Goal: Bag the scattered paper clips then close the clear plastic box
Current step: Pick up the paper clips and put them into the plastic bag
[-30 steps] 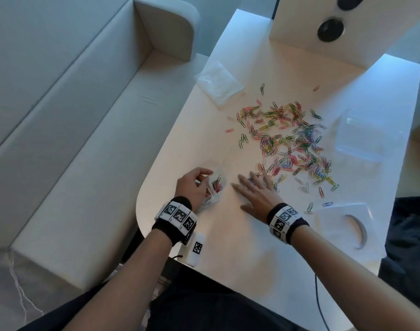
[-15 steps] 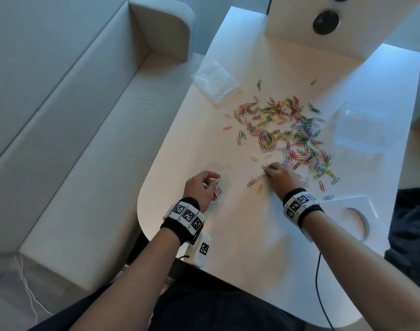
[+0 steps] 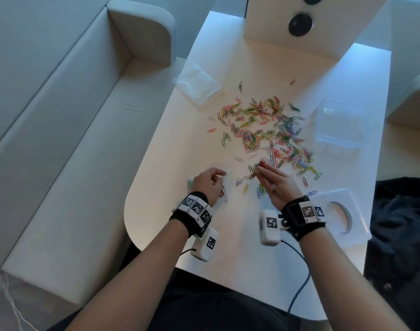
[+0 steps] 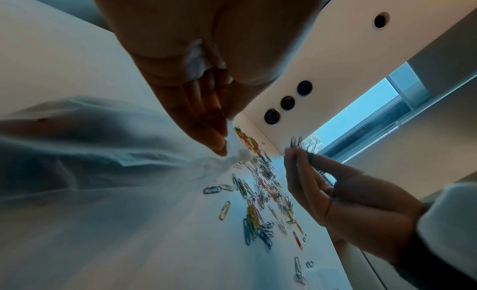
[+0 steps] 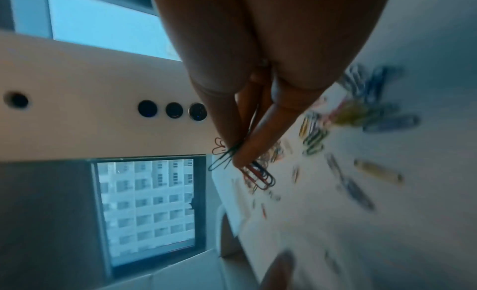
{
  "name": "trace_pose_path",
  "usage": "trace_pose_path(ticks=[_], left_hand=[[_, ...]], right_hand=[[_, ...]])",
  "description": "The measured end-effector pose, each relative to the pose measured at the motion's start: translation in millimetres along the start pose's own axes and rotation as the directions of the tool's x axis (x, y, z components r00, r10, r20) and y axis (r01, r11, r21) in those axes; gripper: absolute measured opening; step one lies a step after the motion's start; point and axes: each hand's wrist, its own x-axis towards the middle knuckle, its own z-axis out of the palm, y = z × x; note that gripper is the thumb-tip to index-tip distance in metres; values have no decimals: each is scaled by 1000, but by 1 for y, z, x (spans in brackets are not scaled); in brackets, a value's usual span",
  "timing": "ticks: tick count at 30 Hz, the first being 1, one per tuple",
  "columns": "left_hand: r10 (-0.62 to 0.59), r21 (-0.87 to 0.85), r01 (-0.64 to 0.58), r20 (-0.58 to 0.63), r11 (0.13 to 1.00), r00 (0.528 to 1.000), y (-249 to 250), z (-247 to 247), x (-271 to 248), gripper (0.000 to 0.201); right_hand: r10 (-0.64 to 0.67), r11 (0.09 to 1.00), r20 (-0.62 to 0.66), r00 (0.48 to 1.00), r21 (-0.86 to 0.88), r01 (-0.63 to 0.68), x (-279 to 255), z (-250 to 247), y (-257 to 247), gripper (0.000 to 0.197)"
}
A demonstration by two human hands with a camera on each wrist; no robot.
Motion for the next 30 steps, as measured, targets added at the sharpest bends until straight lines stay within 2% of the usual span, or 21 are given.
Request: trace_pose_path(ticks=[2,4,6,8,12,14,17,19,21,22,23,25,27,29,30], left_hand=[[6,-9,-6,13,1000,1000,6,8,1,18],[16,-19,-16,16,1000,1000,13,13,1,17],[18,-24,-18,8,1000,1000,17,16,1,17],[20,-11,-20,2,1000,1000,19,17,2,18],[41,22,-42,4,999,999,21,17,2,18],[58,31,-58,11,998,998,23,17,3,18],[70,40,-71,31,997,997,26,17,4,21],[65,45,-66,36,997,997,26,16,5,22],[60,40,-62,48,997,997,26,15,7,23],[61,42,-63,51,997,997,25,15,7,24],[61,44,-63,52,997,997,25,14,8,24],[55,41,-57,46,998,997,23,12,8,23],[52,33,-53,28,998,998,22,10,8,22],[41,18,-41,10,999,999,24,5,6,22],[40,13,-40,6,999,999,25,1,4,23]], right_hand=[[39,996,39,999,81,-42,-7,12,11,18],[59,997,38,998,54,-61,-9,19,23,18],[30,998,-25,999,-57,-32,-8,22,35,17],[-51,984,-92,994,-177,34,-4,22,43,15],[-131,893,-116,984,-445,67,6,23,45,11],[-160,743,-77,984,-666,69,13,23,44,17],[-171,375,72,983,-918,133,13,28,35,32],[-176,90,205,963,-971,223,8,34,30,33],[-128,-166,284,950,-951,262,6,37,26,34],[-77,-252,296,952,-930,269,5,38,25,36],[-28,-295,317,948,-909,295,4,38,24,39],[14,-272,398,917,-881,386,3,36,23,42],[-79,-120,455,887,-888,445,0,34,13,35],[-216,70,441,871,-883,464,2,28,-1,26],[-289,119,425,858,-873,473,6,22,-9,23]])
